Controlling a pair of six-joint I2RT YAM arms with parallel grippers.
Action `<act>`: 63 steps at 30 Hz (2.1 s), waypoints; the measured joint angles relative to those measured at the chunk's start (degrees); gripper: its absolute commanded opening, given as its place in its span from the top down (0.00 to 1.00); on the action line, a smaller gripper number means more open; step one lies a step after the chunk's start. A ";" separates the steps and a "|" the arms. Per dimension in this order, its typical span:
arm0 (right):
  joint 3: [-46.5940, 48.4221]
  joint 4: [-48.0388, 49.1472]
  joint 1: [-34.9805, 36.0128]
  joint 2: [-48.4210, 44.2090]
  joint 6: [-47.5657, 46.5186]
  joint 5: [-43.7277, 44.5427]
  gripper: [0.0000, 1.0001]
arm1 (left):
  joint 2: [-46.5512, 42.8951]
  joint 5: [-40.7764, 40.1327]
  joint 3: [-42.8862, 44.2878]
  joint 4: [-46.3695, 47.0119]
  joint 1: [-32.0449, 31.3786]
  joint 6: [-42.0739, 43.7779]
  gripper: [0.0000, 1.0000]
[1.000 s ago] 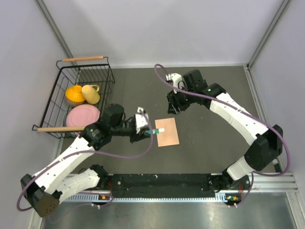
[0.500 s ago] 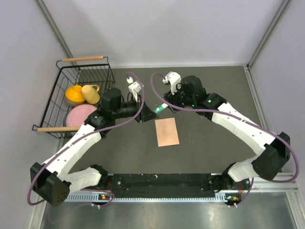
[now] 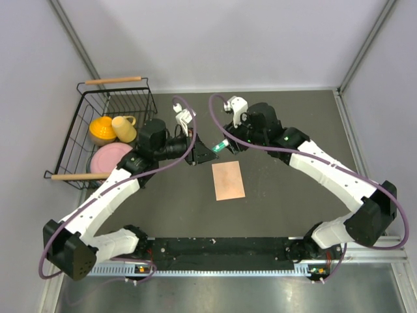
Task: Place the letter into the envelope and seal it
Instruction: Close the solid glue cap on the solid glue, then place the solid glue at the center of the board.
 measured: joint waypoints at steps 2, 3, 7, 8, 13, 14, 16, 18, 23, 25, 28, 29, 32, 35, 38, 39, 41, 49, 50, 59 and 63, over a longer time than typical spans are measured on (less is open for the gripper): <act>0.24 -0.26 0.28 0.02 1.31 -1.22 0.44 | 0.50 0.33 0.00 0.81 0.02 -0.66 1.00; 0.33 -0.26 0.24 0.02 1.84 -1.66 0.45 | 0.61 0.63 -0.04 1.20 0.02 -1.05 1.00; 0.63 -0.28 1.03 0.02 1.79 -0.44 0.48 | 0.76 1.55 -0.09 2.03 0.46 -2.03 1.00; 0.63 -0.17 1.64 -0.02 1.07 1.01 0.50 | 0.79 1.84 -0.11 2.01 0.55 -2.58 1.00; 0.63 -0.22 4.55 -0.09 -1.22 7.93 0.55 | 1.33 3.08 -0.96 3.28 0.90 -4.68 1.00; 0.63 -0.24 4.98 -0.09 -1.68 9.27 0.56 | 1.49 3.32 -1.42 4.15 0.92 -5.38 1.00; 0.66 -0.26 5.77 -0.09 -2.51 11.61 0.58 | 2.10 4.02 -2.19 6.01 0.92 -6.82 1.00; 0.68 -0.28 6.19 -0.09 -3.32 13.53 0.61 | 3.04 4.59 -2.40 7.54 0.92 -8.02 1.00; 0.74 -0.24 6.56 -0.13 -4.04 15.58 0.65 | 4.66 5.75 -2.95 11.17 1.07 -10.58 1.00; 0.74 -0.20 6.64 -0.31 -4.02 15.65 0.66 | 4.81 6.16 -3.28 12.50 1.20 -11.58 1.00; 0.74 -0.26 6.75 -1.01 -4.07 14.95 0.68 | 4.79 7.13 -3.69 14.36 1.29 -13.00 1.00; 0.74 -0.26 6.80 -1.29 -4.04 14.75 0.67 | 4.79 7.52 -3.80 15.15 1.38 -13.40 1.00; 0.74 -0.24 6.93 -1.92 -3.96 14.43 0.62 | 4.70 8.59 -4.11 16.59 1.73 -14.10 1.00; 0.74 -0.31 6.91 -1.99 -3.69 14.38 0.55 | 4.22 9.77 -4.96 17.33 2.45 -14.10 1.00; 1.27 -1.22 5.27 -1.53 -2.78 10.82 0.43 | 2.86 9.99 -6.78 17.97 3.23 -12.59 1.00; 1.92 -1.62 4.48 -1.11 -2.32 9.25 0.41 | 2.36 9.60 -7.30 18.10 3.45 -11.28 1.00; 3.39 -2.67 2.25 -0.39 -1.38 5.73 0.34 | 1.09 8.70 -8.11 17.94 3.82 -8.57 1.00; 6.78 -7.50 -4.76 -0.20 -0.52 -1.20 0.18 | -6.32 9.81 -9.64 10.86 4.20 10.43 1.00; 7.56 -8.59 -5.57 -0.02 -0.70 -2.36 0.18 | -7.08 10.27 -9.64 9.38 4.20 13.86 1.00; 19.91 -24.48 -14.75 5.64 -4.13 -31.56 0.19 | -12.20 9.73 -9.57 -12.72 2.84 67.76 1.00; 19.89 -28.52 -13.00 7.61 -3.17 -42.60 0.21 | -13.53 7.17 -10.78 -18.29 0.52 90.40 1.00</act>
